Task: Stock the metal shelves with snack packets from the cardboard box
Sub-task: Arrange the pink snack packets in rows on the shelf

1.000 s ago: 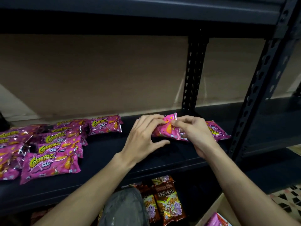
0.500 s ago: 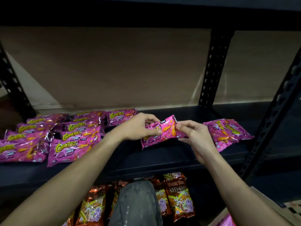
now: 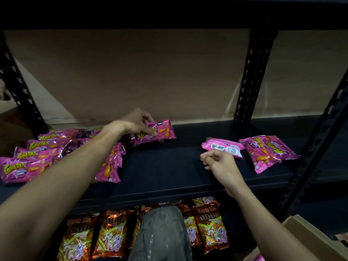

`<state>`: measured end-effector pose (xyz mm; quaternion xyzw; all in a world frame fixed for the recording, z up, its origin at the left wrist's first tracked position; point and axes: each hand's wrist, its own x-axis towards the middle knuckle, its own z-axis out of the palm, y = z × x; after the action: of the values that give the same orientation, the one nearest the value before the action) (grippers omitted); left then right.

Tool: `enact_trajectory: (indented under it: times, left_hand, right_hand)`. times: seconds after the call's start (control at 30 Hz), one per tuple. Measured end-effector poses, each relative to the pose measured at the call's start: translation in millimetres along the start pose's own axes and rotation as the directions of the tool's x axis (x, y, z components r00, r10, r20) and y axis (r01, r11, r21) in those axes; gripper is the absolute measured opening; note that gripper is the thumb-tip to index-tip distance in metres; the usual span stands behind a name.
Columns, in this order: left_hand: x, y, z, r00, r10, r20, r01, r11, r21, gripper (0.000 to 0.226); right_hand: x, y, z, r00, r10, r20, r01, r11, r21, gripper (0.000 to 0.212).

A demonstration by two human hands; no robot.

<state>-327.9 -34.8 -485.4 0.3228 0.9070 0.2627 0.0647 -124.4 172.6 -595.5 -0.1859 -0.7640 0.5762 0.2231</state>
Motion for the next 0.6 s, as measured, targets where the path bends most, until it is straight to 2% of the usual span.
enact_trajectory:
  times: [0.13, 0.33, 0.47, 0.6]
  left_hand:
    - [10.7, -11.5, 6.5, 0.998, -0.031, 0.047, 0.026, 0.993, 0.112, 0.051]
    - [12.0, -17.0, 8.4, 0.997, -0.066, 0.027, 0.053, 0.943, 0.33, 0.056]
    - [8.1, -15.9, 8.2, 0.997, -0.07, 0.014, 0.06, 0.93, 0.362, 0.057]
    - [6.6, -16.7, 5.4, 0.998, -0.059, -0.01, 0.058, 0.923, 0.38, 0.049]
  right_hand:
    - [0.2, 2.5, 0.6, 1.0, -0.007, 0.005, 0.008, 0.999, -0.035, 0.013]
    - [-0.5, 3.6, 0.4, 0.999, -0.03, -0.011, 0.029, 0.996, -0.081, 0.014]
    - [0.7, 3.7, 0.8, 1.0, -0.024, -0.004, 0.023, 0.997, -0.078, 0.015]
    - [-0.2, 2.5, 0.8, 1.0, -0.03, 0.004, 0.03, 0.996, -0.083, 0.013]
